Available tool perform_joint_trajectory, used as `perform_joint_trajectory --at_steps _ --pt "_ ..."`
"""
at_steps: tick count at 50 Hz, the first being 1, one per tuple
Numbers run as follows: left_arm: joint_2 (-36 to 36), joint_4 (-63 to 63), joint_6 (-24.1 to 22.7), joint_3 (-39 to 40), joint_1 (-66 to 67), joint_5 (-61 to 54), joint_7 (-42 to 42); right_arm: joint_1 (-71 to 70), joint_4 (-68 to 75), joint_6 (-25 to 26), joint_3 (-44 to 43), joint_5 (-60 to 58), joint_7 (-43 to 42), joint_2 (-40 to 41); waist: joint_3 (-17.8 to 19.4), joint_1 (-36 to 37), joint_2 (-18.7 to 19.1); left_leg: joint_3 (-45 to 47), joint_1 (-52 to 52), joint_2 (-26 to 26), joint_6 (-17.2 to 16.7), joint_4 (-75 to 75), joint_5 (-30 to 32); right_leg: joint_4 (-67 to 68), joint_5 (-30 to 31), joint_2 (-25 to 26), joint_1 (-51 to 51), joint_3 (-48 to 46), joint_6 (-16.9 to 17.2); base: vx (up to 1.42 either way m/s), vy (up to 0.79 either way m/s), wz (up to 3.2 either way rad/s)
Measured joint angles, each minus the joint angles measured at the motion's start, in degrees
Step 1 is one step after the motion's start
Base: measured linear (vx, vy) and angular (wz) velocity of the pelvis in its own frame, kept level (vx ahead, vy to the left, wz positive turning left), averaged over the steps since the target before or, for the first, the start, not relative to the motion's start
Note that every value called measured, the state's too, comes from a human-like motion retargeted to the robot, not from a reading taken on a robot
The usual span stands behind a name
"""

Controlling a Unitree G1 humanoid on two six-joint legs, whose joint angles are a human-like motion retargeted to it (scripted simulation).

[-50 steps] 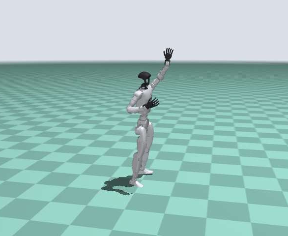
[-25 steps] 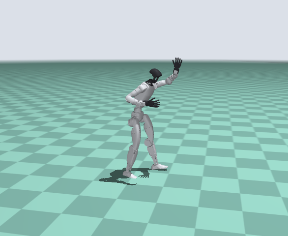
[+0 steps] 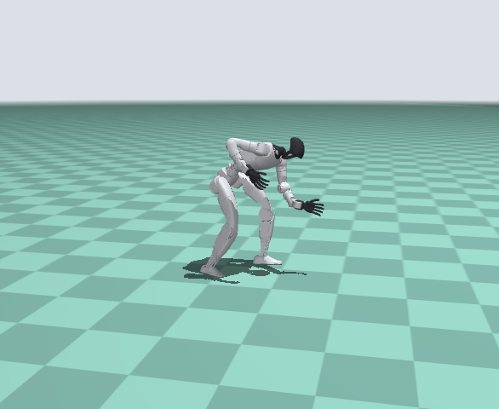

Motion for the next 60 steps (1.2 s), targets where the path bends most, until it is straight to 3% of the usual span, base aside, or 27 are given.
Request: perform_joint_trajectory --at_steps 2,5,7,10,14,18,28,30,32,35,43,45,53,60 --pt "0.68 7.44 1.26 -4.43 -1.94 -6.59 -1.23 -0.39 -1.24 3.22 -3.96 -0.17 -2.71 -1.80 0.00 -1.96 1.86 -1.11 -1.69 -3.09 -0.67 -8.42 3.91 -5.33 2.71 -0.11 -2.56 -0.65 0.25 -0.04 0.06 0.24" --pt "0.52 16.89 0.43 -11.81 -2.26 -12.69 -5.86 0.24 -3.45 1.06 -4.98 2.36 -4.33 -2.13 0.00 -3.54 2.36 0.01 -7.20 -2.41 -1.20 -6.81 4.77 -3.56 3.60 -0.43 -8.48 -0.29 0.84 0.00 0.06 0.00" --pt "-0.63 22.57 -1.93 -14.74 0.59 -15.49 -10.39 1.94 -3.93 -4.17 -1.87 5.39 -3.19 -1.69 0.00 -4.62 -2.05 4.99 -7.24 -0.08 -1.88 -0.14 2.78 3.34 1.96 -1.69 -11.73 3.95 2.05 0.02 0.06 0.02" --pt "-1.53 27.94 -2.14 -18.63 1.79 -22.74 -14.27 2.26 -4.65 -4.79 -1.20 7.16 -3.92 -2.49 0.00 -6.60 -4.53 8.28 -7.24 -0.61 -2.32 0.03 2.67 5.70 1.68 -2.76 -15.00 7.35 2.65 0.02 0.05 0.32" --pt "-0.27 30.95 -2.48 -18.41 1.91 -32.40 -17.77 0.29 -5.27 -5.77 2.91 10.81 -4.73 -2.39 0.00 -9.04 -8.33 11.35 -7.24 -0.41 -2.24 0.12 2.29 6.91 1.96 -2.75 -18.01 10.72 2.41 0.00 0.01 0.06" --pt "0.86 31.37 -2.64 -17.02 0.82 -37.90 -19.14 -0.40 -5.61 -5.36 3.92 12.02 -4.85 -3.14 0.00 -10.17 -9.79 13.21 -7.24 -0.46 -2.11 -0.47 2.23 6.74 2.63 -2.61 -19.82 12.74 2.57 0.00 0.00 0.00" --pt "5.32 30.73 -0.58 -20.50 -5.53 -40.96 -22.07 0.54 -5.56 -4.08 0.63 11.95 -4.29 -3.57 0.00 -10.07 -2.77 10.10 -7.24 -3.36 -2.17 -12.51 9.63 -4.45 9.52 -2.79 -16.94 6.70 4.52 -0.02 0.01 -0.02" --pt "5.55 30.41 -0.66 -21.02 -7.28 -40.63 -21.90 0.66 -5.63 -3.28 -1.19 10.71 -4.16 -3.19 0.00 -8.15 0.13 8.17 -7.24 -2.91 -2.46 -14.98 10.84 -9.07 11.83 -1.67 -14.62 3.82 5.08 0.06 -0.02 -1.14" --pt "6.42 30.34 -0.20 -22.45 -9.29 -40.69 -23.07 -0.58 -5.46 -2.05 -1.42 9.87 -3.99 -1.69 0.00 -4.22 1.65 5.88 -6.76 0.18 -2.99 -15.86 9.93 -17.11 15.32 1.92 -10.05 0.86 5.02 0.14 -0.05 -1.87" --pt "6.48 29.84 -0.47 -21.65 -8.81 -40.63 -23.33 0.26 -5.34 -0.63 -2.48 8.09 -3.29 -1.43 0.00 -2.13 3.08 5.29 -0.60 0.03 -3.69 -20.09 10.87 -23.78 17.95 2.86 -2.36 -0.79 6.29 0.07 -0.04 -0.39" --pt "9.27 26.73 0.20 -17.48 -3.81 -39.24 -25.66 -0.02 -2.12 0.98 0.23 6.24 -0.66 1.86 0.00 0.61 2.67 6.22 23.59 -1.74 -4.47 -30.10 10.32 -40.02 21.78 3.39 24.60 -2.70 9.18 0.11 -0.06 0.14" --pt "10.10 24.53 3.21 -15.78 -3.81 -42.02 -22.99 -1.18 -0.91 7.30 -2.64 0.40 -3.14 0.54 -0.05 1.62 2.77 6.30 36.85 -6.72 -3.54 -49.06 17.93 -47.75 24.84 2.78 32.68 -2.00 9.93 0.16 -0.09 0.16" --pt "12.34 16.08 6.23 -11.86 0.42 -35.24 -24.10 -0.54 2.13 8.59 -1.05 -2.54 -1.08 4.47 -9.76 5.60 3.19 9.23 54.44 -8.84 -2.67 -50.67 12.56 -50.98 22.88 0.52 49.75 -1.80 12.65 0.22 -0.05 -0.06" --pt "15.93 8.78 8.08 -13.30 -3.34 -30.70 -24.95 -1.62 3.92 8.26 0.00 -1.91 0.53 6.49 -18.94 10.08 4.84 11.03 64.83 -9.74 -1.68 -48.65 7.34 -49.01 20.57 -1.14 58.86 -1.62 13.97 0.23 -0.05 -0.16"
